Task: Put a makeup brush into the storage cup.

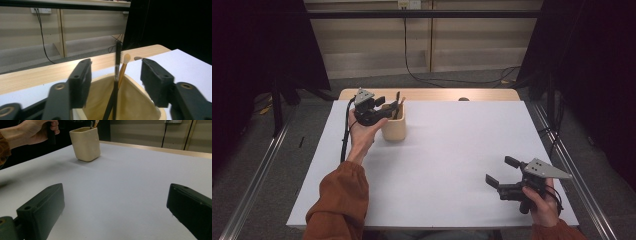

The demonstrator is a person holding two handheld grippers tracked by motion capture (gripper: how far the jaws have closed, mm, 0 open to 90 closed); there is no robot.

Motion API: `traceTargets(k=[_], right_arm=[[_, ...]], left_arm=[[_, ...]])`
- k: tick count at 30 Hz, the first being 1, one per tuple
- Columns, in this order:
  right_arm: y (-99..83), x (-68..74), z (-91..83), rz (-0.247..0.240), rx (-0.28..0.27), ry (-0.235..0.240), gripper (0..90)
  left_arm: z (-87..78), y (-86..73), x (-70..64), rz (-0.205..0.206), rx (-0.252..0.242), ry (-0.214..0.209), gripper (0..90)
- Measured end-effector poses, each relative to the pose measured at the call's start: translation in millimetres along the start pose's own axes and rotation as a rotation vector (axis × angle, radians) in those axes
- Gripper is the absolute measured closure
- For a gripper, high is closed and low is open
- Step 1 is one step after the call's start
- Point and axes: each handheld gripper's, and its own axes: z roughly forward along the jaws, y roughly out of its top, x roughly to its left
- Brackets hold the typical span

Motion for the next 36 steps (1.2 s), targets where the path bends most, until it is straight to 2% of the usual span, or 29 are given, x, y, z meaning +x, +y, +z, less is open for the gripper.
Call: traceTargets(k=[2,4,7,12,16,18,20,22,24,26,27,36], right_arm=[[-0.3,-0.5,-0.2,0.002,0.001,-0.002,1.0],[-0.7,-1.3,-0.3,0.007,0.004,-0.001,0.9],[-1.1,-3.4,-1.0,0.008,-0.001,-0.005,1.0],[-1.3,-4.8,0.0,0.016,0.002,-0.01,1.1],[-1.5,-5.5,-0.5,0.02,-0.001,-0.016,1.1],[-1.6,-5.6,-1.0,0.025,-0.004,-0.018,1.0],[-1.7,-5.7,-1.1,0.023,-0.004,-0.018,1.1],[-1.8,-5.6,-1.5,0.02,-0.003,-0.016,1.0],[-1.7,-4.9,-2.1,0.024,-0.004,-0.015,0.8],[-1.4,-5.1,-2.9,0.02,-0.011,-0.017,0.6],[-1.1,-4.9,-2.9,0.02,-0.011,-0.018,0.5],[-0.5,-2.1,-2.5,0.012,-0.003,-0.017,0.3]], left_arm=[[1.2,-0.3,-0.2,0.0,-0.005,0.003,30.8],[1.4,-0.7,0.4,-0.007,-0.004,-0.014,26.0],[1.3,-0.5,0.1,0.003,-0.003,-0.019,18.0],[3.2,-0.9,1.1,0.004,-0.014,-0.021,8.2],[1.5,-0.9,2.3,-0.013,-0.018,-0.036,2.7],[0.3,0.3,1.6,-0.019,-0.022,-0.03,2.7],[-1.6,1.4,0.2,-0.007,-0.028,-0.042,2.7],[-3.2,2.4,-0.9,-0.014,-0.032,-0.047,2.7],[-4.8,3.0,-1.5,-0.015,-0.025,-0.048,2.7],[-6.6,3.5,-2.9,0.002,-0.021,-0.042,2.6],[-8.0,3.4,-4.5,-0.006,-0.023,-0.045,2.6],[-26.3,6.5,-12.0,0.007,-0.034,-0.069,2.7]])
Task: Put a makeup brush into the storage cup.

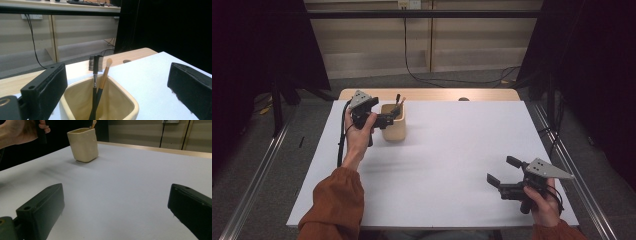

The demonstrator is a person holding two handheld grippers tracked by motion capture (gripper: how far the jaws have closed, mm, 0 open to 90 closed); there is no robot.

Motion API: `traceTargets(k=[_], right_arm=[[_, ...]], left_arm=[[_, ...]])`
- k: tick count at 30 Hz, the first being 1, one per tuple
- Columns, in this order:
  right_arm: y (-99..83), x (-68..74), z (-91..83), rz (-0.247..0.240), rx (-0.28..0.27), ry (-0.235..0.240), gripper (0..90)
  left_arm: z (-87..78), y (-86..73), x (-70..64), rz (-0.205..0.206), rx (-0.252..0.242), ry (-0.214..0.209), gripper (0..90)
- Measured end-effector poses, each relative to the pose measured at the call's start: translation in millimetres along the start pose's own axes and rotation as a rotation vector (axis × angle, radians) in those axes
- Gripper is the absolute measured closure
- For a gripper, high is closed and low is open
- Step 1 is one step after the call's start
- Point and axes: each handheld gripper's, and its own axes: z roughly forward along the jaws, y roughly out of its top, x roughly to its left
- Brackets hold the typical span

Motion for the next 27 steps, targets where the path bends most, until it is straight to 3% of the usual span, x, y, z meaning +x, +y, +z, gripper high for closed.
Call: traceTargets(k=[4,10,16,20,27], right_arm=[[-0.2,0.1,0.1,-0.002,0.002,0.0,0.3],[0.0,0.1,-0.5,0.003,-0.002,-0.007,0.2],[-0.1,0.1,-0.1,0.0,-0.001,-0.006,0.3],[0.3,0.4,-1.1,0.001,-0.005,-0.009,0.4],[0.4,0.5,-1.0,-0.002,-0.009,-0.009,0.4]], left_arm=[[-7.1,0.9,0.3,-0.008,-0.006,-0.005,2.7],[-18.4,-1.9,-4.9,0.017,0.004,-0.009,2.7],[-34.6,-6.5,-11.1,0.003,-0.009,-0.026,2.7],[-44.8,-9.2,-14.1,0.039,-0.008,-0.007,2.7],[-60.3,-16.5,-13.5,0.038,-0.003,0.0,2.6]])
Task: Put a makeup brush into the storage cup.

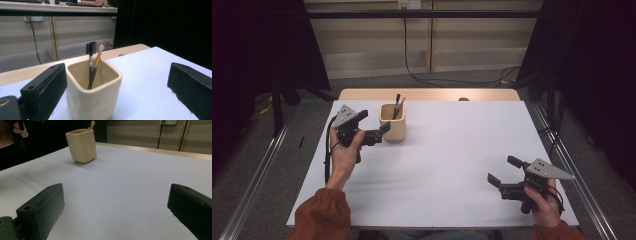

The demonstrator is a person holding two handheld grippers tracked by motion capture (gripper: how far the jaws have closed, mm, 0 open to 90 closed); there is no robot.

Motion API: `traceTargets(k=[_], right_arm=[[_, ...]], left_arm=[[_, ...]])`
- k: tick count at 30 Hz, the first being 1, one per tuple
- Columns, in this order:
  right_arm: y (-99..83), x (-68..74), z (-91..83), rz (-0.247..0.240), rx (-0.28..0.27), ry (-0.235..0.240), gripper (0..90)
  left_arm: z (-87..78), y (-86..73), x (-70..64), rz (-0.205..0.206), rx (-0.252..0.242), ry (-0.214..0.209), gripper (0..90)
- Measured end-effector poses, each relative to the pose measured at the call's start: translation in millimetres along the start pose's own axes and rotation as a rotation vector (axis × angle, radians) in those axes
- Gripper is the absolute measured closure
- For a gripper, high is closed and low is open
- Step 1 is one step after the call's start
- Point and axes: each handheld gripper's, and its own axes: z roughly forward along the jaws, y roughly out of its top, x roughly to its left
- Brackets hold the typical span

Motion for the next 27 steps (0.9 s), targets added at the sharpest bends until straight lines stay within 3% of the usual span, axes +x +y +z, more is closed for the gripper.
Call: traceTargets(k=[5,9,19,27], right_arm=[[0.1,0.1,-0.4,0.0,-0.002,-0.003,0.5],[0.1,0.4,-0.4,-0.001,-0.003,-0.003,0.5],[0.1,0.3,0.0,-0.002,-0.002,-0.002,0.4],[0.1,0.4,0.3,0.001,-0.001,0.0,0.4]], left_arm=[[-8.8,-1.1,-0.7,0.003,-0.016,0.013,2.6],[-15.3,-3.2,-2.7,0.029,-0.011,0.031,2.5],[-33.0,-15.0,-14.8,0.027,0.003,-0.017,1.9],[-48.7,-25.7,-22.2,0.026,0.015,0.004,2.5]])
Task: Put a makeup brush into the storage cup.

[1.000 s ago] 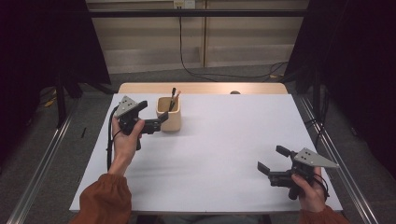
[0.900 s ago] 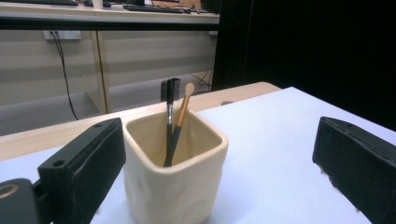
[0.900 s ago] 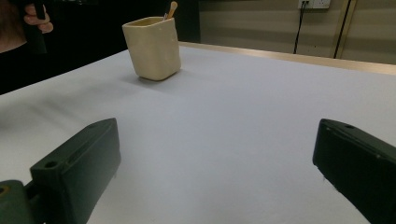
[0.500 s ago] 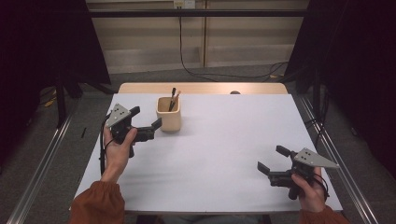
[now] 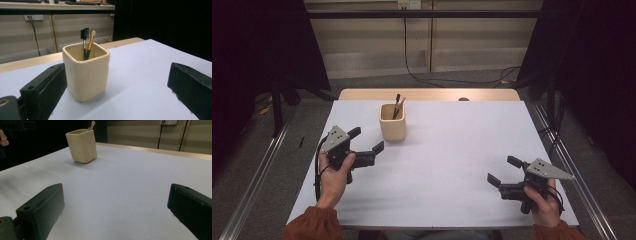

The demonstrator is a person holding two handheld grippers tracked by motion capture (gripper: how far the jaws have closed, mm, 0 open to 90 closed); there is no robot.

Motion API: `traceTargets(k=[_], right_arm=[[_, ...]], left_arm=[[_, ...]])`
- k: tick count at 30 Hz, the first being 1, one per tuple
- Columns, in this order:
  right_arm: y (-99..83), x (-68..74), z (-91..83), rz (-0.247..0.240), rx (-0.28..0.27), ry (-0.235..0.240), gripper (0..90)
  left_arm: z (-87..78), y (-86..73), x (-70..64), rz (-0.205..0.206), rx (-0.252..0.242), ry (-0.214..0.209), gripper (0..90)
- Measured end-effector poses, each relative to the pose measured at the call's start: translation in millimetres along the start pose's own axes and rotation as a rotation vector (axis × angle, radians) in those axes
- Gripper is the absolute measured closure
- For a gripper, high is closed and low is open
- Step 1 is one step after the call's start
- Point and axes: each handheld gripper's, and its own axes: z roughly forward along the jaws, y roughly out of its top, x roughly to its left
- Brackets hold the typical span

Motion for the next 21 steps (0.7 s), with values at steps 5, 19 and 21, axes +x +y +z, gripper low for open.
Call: traceTargets(k=[5,19,21], right_arm=[[0.1,0.2,0.0,-0.002,-0.001,-0.001,0.4],[0.0,0.4,0.4,0.0,0.003,-0.003,0.4],[0.0,0.3,0.5,0.0,0.003,-0.003,0.4]], left_arm=[[-10.6,-5.0,-2.6,-0.004,-0.018,0.004,2.5],[-40.0,-19.7,-8.9,-0.007,-0.009,0.023,2.3],[-44.8,-22.5,-10.9,-0.003,-0.013,0.039,2.3]])
